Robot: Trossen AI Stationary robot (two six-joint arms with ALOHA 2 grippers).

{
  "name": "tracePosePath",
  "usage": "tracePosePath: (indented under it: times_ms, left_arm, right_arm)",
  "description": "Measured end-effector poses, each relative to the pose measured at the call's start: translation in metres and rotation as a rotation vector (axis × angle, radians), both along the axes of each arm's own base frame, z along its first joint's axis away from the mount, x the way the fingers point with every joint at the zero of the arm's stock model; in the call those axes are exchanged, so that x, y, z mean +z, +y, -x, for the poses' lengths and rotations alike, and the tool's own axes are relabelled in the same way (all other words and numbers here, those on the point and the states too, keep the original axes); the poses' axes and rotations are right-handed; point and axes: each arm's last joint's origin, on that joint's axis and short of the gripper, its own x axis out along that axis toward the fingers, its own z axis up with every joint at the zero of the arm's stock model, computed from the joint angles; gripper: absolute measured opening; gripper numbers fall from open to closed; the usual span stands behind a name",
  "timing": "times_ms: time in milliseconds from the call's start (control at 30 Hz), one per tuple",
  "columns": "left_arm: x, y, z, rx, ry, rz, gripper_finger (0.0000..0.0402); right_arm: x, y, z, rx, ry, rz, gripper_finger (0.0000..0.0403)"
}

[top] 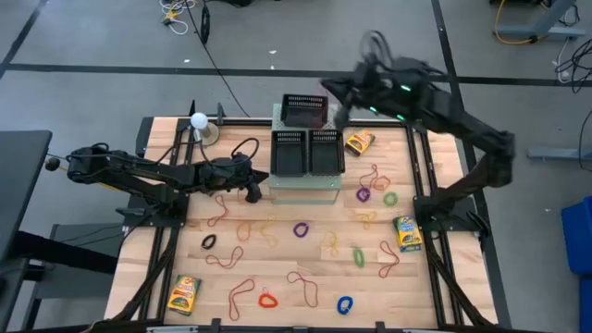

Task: Pick & Place Office Desk Supplies
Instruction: Put the red rubber band into the top black bin

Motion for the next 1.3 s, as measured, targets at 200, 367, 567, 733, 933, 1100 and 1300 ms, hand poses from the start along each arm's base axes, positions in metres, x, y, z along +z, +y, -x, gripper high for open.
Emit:
tracePosePath:
  times_ms: [200,367,567,733,933,1100,1300]
  left_arm:
    - [0.0,0.0,0.0,-0.004,0.007,-0.019,0.0011]
    - [0.003,0.0,-0.001,-0.009,-0.017,-0.036,0.0011]
    - [0.006,0.001,-0.002,0.008,-0.047,-0.046,0.0011]
    - [0.006,0.001,-0.002,0.011,-0.047,-0.052,0.0011]
    - [0.006,0.001,-0.002,0.002,-0.037,-0.07,0.0011]
    - [0.01,0.001,0.003,-0.009,-0.026,-0.082,0.0011]
    - [0.022,-0.001,0.017,-0.018,-0.017,-0.133,0.0007]
  right_arm:
    - [-0.043,-0.069,-0.04,-0.051,0.113,0.014,0.0003]
    - [-0.079,-0.11,-0.062,-0.072,0.176,-0.002,0.0003]
    - [-0.105,-0.132,-0.07,-0.101,0.228,-0.07,0.0003]
    - [-0.108,-0.131,-0.072,-0.099,0.236,-0.096,0.0003]
    - [-0.115,-0.131,-0.069,-0.12,0.278,-0.152,0.0004]
    - [-0.128,-0.134,-0.07,-0.132,0.347,-0.194,0.0005]
    - [-0.135,-0.136,-0.071,-0.17,0.393,-0.206,0.0006]
